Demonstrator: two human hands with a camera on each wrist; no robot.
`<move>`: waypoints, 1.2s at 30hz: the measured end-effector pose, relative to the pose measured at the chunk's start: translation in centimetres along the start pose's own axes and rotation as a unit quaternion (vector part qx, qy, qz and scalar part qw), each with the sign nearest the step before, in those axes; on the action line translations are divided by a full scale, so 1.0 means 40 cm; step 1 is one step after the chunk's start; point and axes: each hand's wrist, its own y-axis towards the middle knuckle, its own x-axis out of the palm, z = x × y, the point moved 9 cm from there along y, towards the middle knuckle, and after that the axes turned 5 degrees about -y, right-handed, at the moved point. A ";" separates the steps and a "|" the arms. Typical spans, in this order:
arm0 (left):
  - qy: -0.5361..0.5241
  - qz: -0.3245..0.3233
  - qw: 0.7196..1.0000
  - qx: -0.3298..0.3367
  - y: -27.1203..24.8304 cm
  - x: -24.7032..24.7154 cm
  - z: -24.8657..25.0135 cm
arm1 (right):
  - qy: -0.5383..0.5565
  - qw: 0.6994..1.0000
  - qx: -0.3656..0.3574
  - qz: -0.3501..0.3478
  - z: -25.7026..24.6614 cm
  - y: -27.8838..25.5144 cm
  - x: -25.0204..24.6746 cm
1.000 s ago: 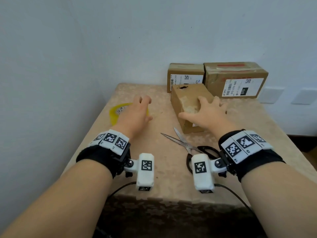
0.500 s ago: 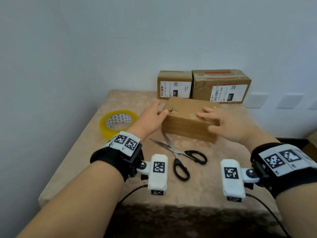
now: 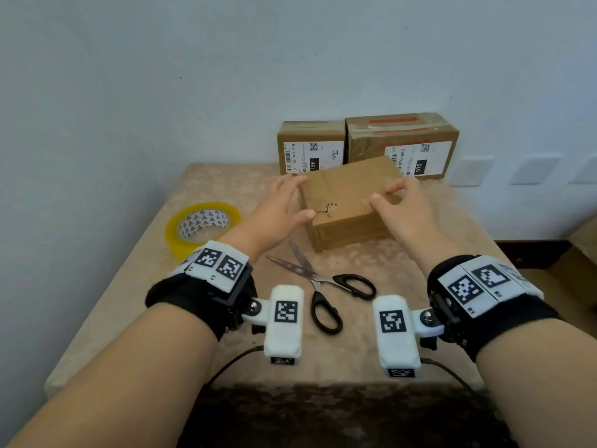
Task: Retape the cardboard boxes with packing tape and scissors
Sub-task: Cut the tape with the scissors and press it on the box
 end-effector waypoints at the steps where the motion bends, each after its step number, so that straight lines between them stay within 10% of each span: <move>1: 0.018 -0.032 0.999 0.004 -0.006 0.000 -0.005 | 0.001 1.000 -0.012 0.014 -0.006 0.003 -0.005; 5: 0.187 -0.043 0.981 -0.001 -0.014 -0.022 -0.045 | 0.026 0.995 -0.094 0.024 -0.084 -0.007 -0.008; 10: 0.067 -0.015 0.997 -0.036 -0.024 -0.039 -0.073 | -0.014 0.990 -0.129 -0.060 -0.133 -0.012 0.073; 19: 0.258 0.080 0.963 0.001 -0.012 -0.044 -0.015 | -0.075 0.962 -0.211 -0.155 -0.186 -0.050 0.156; 23: 0.329 0.100 0.939 0.021 -0.005 -0.027 0.012 | -0.070 0.979 -0.170 -0.090 -0.169 -0.022 0.130; 36: 0.095 0.053 0.994 0.012 0.016 0.006 -0.007 | 0.065 0.992 -0.050 -0.093 -0.107 0.008 0.136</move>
